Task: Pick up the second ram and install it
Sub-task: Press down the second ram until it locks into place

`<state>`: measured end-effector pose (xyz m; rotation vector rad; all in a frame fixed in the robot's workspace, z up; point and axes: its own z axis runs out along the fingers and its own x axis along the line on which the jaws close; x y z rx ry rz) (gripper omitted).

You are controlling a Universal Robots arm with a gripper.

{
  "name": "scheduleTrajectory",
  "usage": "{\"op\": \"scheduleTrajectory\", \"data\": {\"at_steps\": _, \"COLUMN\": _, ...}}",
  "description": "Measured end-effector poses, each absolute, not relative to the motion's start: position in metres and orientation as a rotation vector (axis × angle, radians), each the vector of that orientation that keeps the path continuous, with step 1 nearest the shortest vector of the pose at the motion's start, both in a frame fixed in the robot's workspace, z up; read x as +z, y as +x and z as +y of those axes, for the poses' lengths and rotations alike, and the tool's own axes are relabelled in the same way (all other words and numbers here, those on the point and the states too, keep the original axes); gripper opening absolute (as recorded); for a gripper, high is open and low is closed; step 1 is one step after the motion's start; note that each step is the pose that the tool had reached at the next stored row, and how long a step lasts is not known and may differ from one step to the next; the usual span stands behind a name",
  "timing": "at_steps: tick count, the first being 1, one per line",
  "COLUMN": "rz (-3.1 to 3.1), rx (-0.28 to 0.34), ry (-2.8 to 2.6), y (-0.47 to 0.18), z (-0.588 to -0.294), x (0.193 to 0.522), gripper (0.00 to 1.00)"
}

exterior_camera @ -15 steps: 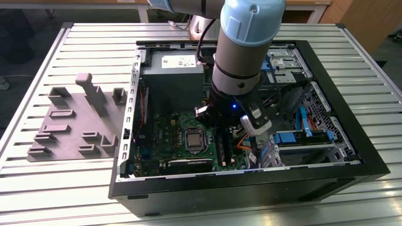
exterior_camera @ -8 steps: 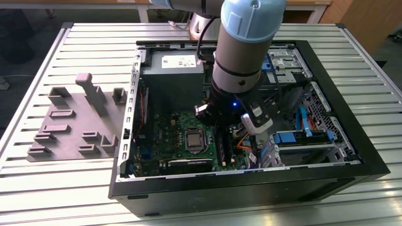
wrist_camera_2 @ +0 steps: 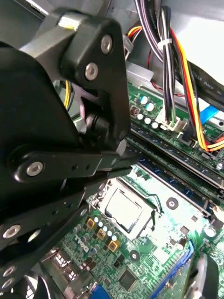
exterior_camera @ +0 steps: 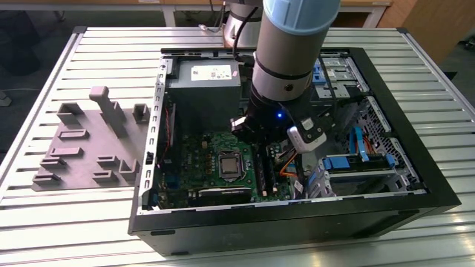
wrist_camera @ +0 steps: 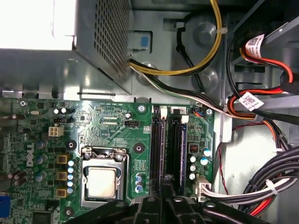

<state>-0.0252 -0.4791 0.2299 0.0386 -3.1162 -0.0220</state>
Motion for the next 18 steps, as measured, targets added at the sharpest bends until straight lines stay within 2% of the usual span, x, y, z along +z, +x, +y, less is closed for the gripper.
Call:
{"op": "scheduleTrajectory", "data": {"at_steps": 1, "rz": -3.116, "rx": -0.022, "ry": 0.039, "y": -0.025, "z": -0.479, "x": 0.23, "gripper": 0.13}}
{"op": "scheduleTrajectory", "data": {"at_steps": 3, "rz": -3.116, "rx": -0.022, "ry": 0.039, "y": -0.025, "z": -0.479, "x": 0.23, "gripper": 0.11}}
{"op": "scheduleTrajectory", "data": {"at_steps": 18, "rz": -3.117, "rx": -0.021, "ry": 0.034, "y": -0.025, "z": -0.479, "x": 0.217, "gripper": 0.11}}
